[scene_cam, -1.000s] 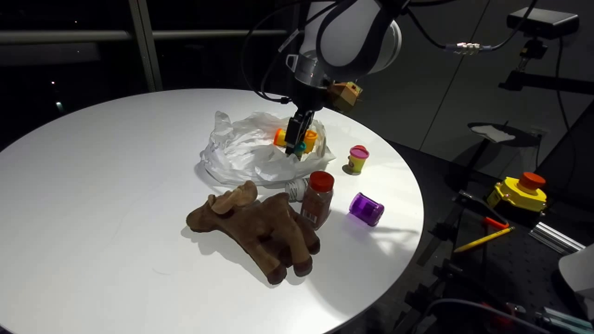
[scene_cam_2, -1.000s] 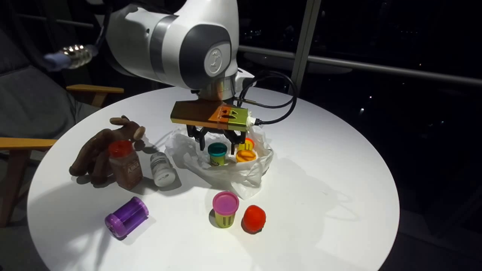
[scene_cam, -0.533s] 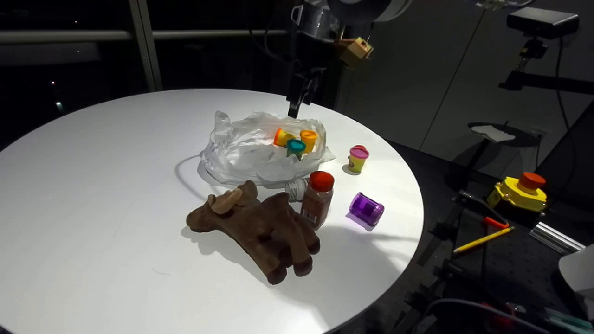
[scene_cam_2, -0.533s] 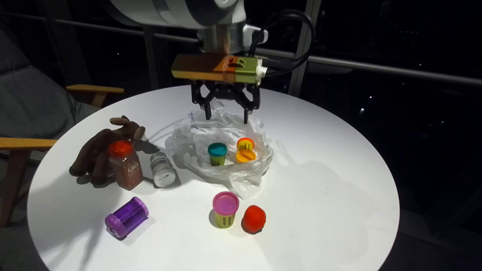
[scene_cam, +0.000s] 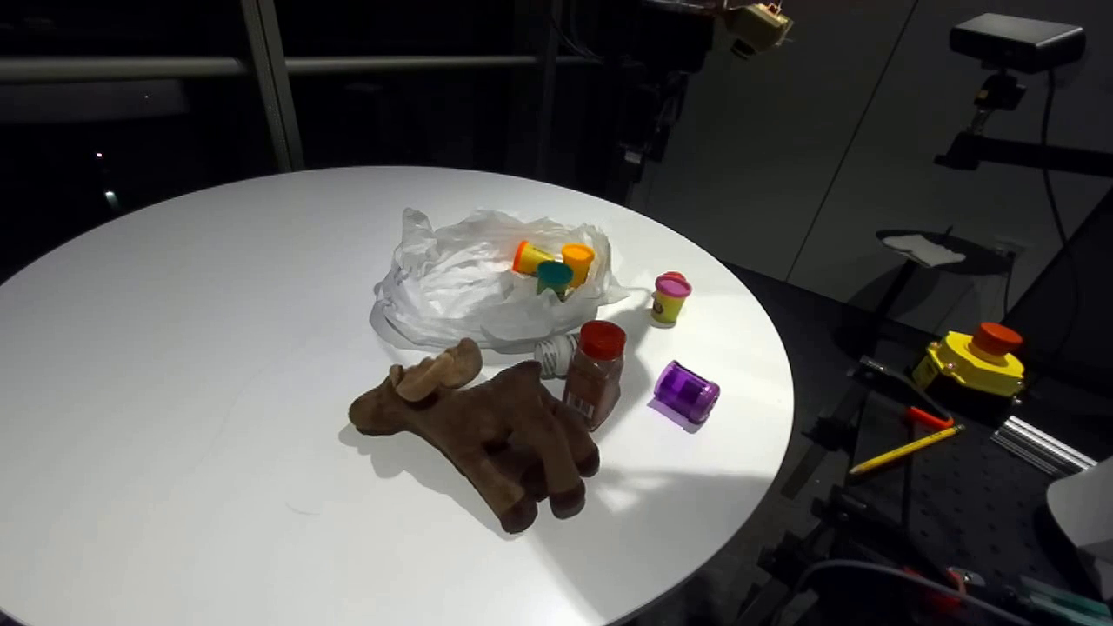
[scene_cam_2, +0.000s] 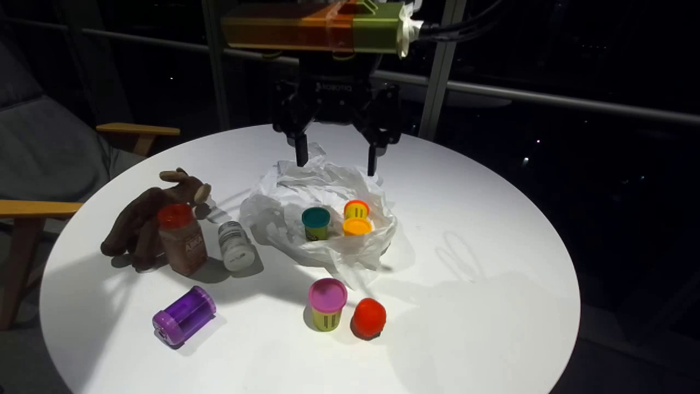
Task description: Put the objects on the table in the plastic bag
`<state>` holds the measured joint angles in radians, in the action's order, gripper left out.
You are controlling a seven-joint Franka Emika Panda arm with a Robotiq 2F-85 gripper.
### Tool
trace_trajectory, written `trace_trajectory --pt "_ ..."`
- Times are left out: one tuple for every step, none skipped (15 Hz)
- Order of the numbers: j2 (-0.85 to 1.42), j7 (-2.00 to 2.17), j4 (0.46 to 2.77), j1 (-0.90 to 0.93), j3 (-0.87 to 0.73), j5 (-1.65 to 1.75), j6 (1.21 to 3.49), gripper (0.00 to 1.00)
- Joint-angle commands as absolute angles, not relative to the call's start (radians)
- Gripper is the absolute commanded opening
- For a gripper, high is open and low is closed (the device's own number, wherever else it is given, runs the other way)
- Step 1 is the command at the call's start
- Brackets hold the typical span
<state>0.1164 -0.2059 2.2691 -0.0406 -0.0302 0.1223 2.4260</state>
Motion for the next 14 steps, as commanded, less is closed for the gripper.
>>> trace_trajectory --pt "0.086 -0.268 2.374 -0.064 -0.040 0.098 2.437 1.00" --pt "0.098 -0.286 2.395 -0.071 -0.042 0.092 2.444 1.00" --pt "0.113 -0.311 2.414 -0.077 -0.041 0.074 2.452 1.00" --pt "0.127 -0.332 2.431 -0.083 -0.041 0.067 2.468 1.00" --pt "0.141 -0.349 2.444 -0.088 -0.039 0.056 2.493 1.00" --pt "0.154 -0.361 2.451 -0.092 -0.037 0.047 2.509 1.00" --pt "0.167 -0.373 2.457 -0.096 -0.034 0.040 2.535 1.00" --pt "0.178 -0.387 2.460 -0.101 -0.031 0.028 2.556 1.00" --pt "0.191 -0.401 2.462 -0.105 -0.028 0.019 2.584 1.00" --pt "0.205 -0.413 2.461 -0.109 -0.026 0.013 2.617 1.00" --pt "0.219 -0.425 2.458 -0.114 -0.022 0.006 2.642 1.00" --pt "0.232 -0.433 2.457 -0.120 -0.019 0.001 2.661 1.00" --pt "0.248 -0.440 2.452 -0.126 -0.016 -0.004 2.672 1.00" --pt "0.263 -0.445 2.450 -0.132 -0.014 -0.005 2.678 1.00"
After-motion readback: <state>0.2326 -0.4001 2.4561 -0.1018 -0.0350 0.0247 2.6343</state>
